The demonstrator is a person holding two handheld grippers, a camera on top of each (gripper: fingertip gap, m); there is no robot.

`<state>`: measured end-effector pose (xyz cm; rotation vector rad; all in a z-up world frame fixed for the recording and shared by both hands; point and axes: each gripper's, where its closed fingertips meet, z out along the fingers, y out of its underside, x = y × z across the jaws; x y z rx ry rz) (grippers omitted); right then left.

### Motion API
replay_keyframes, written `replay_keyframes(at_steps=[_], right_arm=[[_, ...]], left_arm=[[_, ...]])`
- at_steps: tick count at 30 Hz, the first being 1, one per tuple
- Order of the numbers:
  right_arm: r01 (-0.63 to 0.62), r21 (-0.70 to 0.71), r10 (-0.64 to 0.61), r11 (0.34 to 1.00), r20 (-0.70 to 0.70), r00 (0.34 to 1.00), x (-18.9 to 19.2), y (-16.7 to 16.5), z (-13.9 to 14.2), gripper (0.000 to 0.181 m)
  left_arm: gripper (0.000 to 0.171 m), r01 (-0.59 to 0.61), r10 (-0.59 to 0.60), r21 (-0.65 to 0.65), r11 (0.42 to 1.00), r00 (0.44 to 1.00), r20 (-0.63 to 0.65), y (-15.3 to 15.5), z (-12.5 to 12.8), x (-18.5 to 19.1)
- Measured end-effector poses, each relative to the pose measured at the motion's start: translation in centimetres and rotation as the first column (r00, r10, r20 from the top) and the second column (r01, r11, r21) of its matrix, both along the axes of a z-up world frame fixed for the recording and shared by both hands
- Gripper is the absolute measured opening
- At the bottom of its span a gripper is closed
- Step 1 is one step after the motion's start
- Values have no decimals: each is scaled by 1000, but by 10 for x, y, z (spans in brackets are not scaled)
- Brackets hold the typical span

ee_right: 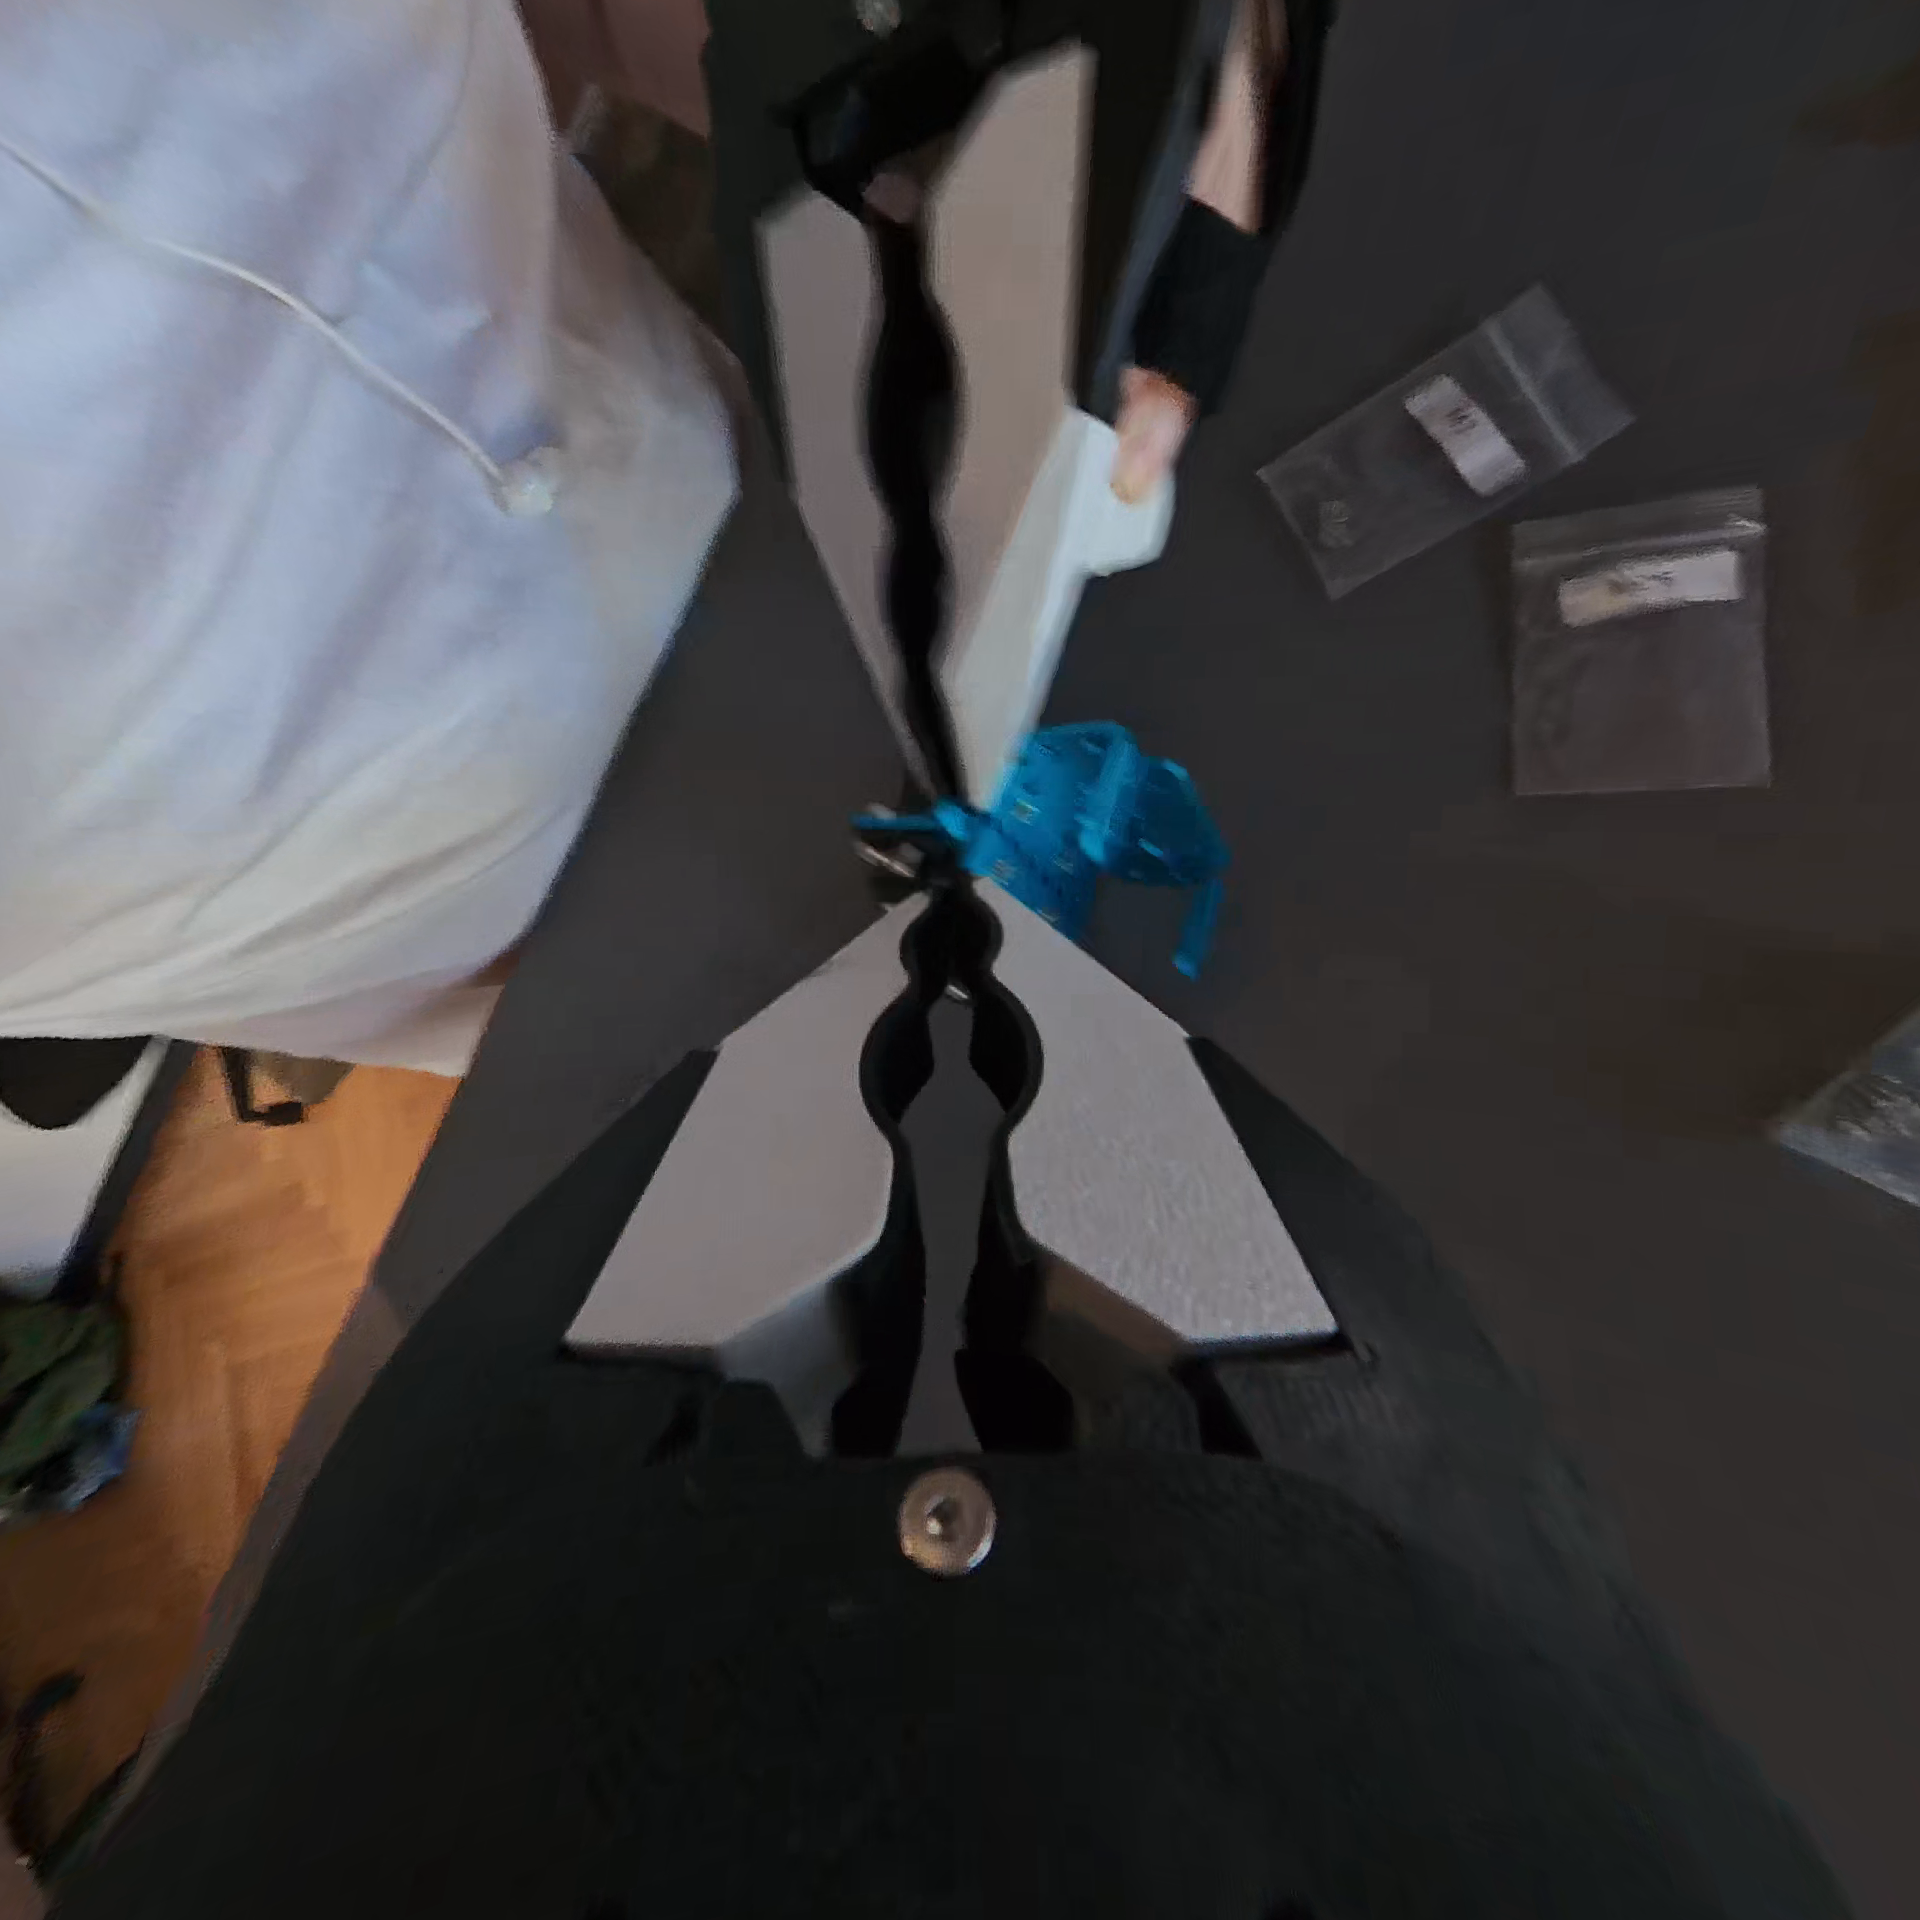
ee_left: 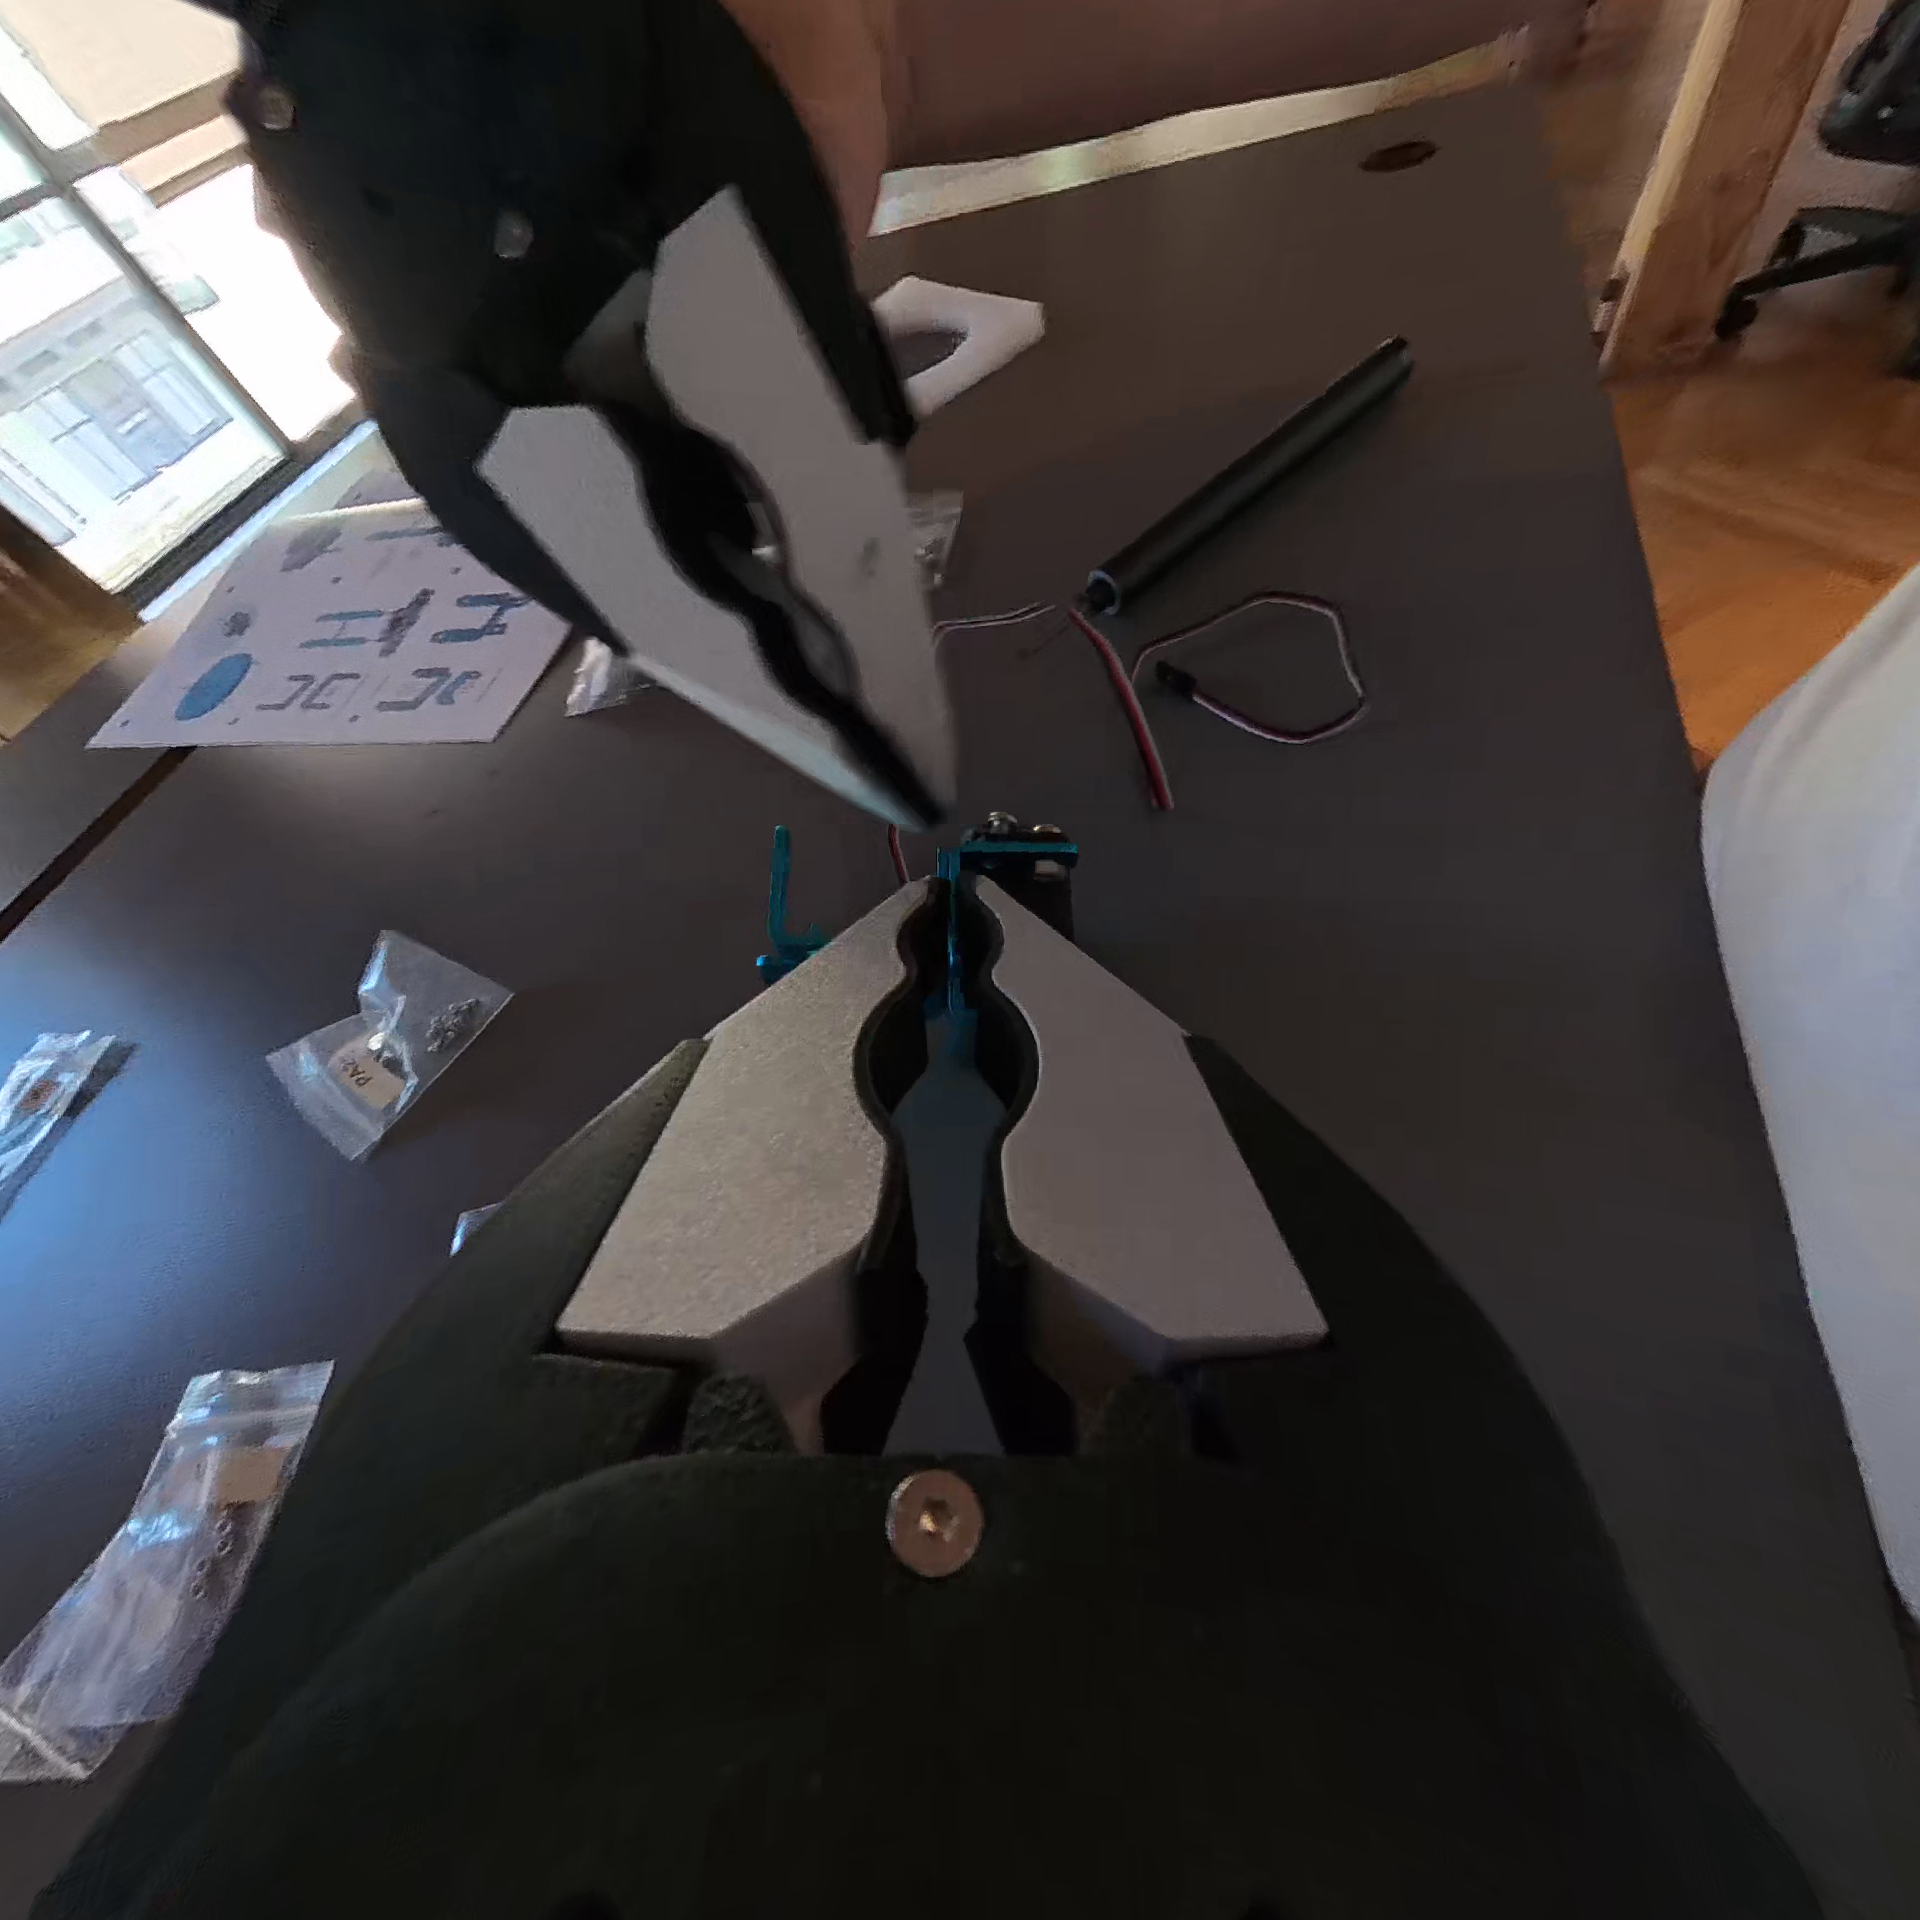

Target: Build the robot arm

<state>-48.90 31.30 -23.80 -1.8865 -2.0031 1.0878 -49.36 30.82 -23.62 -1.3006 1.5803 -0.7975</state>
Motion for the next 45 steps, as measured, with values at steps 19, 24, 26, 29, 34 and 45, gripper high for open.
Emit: replay_keyframes(at_steps=[19,24,26,29,34,45], right_arm=[[514,19,-498,857,-220,839,-4,8,4,6],[567,162,-561,807,-87,823,4,17,2,14],[592,172,-595,787,-39,803,6,18,2,14],[600,53,-599,798,-29,800,4,13,3,1],[559,-154,-574,814,-68,816,4,6,3,9],[439,126,-418,890,-165,894,2,6,2,4]], left_arm=[[2,-109,110,-39,993,994,27,12,1,3],[2,-172,172,-45,984,985,5,17,1,6],[1,-190,190,-50,981,982,-10,18,1,8],[2,-184,183,-56,981,983,-28,19,1,10],[2,-155,152,-64,986,987,-47,17,0,10],[2,-122,117,-72,990,991,-69,15,0,8]])
